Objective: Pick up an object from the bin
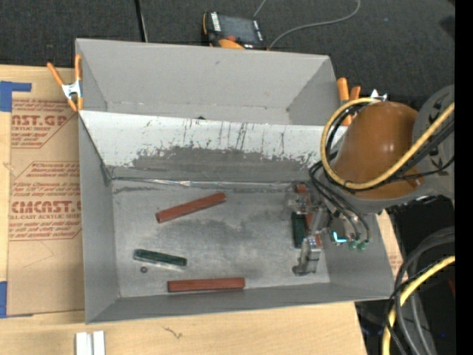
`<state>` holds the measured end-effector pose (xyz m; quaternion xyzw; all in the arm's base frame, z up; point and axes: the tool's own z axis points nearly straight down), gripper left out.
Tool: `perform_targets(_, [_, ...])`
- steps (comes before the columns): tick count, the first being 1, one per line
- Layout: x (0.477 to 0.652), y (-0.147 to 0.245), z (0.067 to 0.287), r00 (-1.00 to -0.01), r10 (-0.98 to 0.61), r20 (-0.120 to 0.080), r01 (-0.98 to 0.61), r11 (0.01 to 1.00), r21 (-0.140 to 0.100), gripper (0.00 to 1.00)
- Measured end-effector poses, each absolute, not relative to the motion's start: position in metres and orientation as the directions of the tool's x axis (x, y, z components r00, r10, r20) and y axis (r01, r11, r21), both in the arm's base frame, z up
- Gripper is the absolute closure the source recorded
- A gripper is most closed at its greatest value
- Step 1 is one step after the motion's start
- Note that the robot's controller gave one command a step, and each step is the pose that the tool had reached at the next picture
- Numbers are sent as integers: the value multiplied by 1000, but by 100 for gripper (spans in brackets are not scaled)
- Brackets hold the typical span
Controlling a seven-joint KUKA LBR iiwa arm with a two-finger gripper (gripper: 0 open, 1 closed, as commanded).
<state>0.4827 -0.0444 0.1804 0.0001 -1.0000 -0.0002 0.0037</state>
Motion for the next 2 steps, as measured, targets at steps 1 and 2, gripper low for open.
perform_targets(1, [498,-100,67,-988,-153,3,-153,988,1,0])
perform_targets(2, [533,-142,70,-829,-560,-3,-560,829,9,0])
